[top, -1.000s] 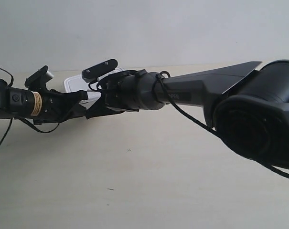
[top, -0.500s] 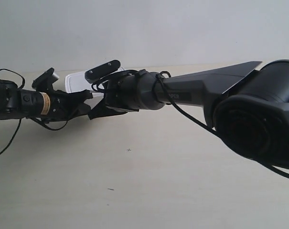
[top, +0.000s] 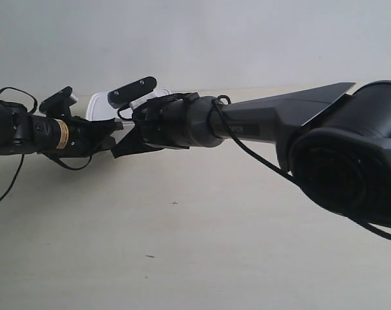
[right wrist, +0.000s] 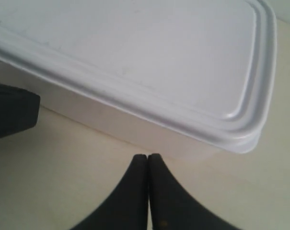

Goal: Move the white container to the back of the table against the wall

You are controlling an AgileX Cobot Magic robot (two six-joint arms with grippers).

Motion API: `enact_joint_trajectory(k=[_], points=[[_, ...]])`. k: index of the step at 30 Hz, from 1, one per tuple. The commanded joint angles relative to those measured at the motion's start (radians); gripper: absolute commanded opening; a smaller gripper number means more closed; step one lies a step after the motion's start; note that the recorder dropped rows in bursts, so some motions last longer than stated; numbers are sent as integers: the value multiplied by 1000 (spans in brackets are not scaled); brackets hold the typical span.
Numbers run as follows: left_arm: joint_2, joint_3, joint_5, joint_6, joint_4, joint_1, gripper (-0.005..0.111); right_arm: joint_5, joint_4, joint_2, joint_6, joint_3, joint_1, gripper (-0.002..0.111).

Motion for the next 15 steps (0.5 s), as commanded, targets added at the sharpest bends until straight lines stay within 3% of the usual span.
enact_joint_trajectory(k=[1, 15], points=[[-1, -16, 22, 21, -21, 0, 0, -33, -7, 1, 6, -8, -12, 0], [9, -44, 43, 29, -20, 0, 0, -36, 10, 79, 6, -108, -12, 0]])
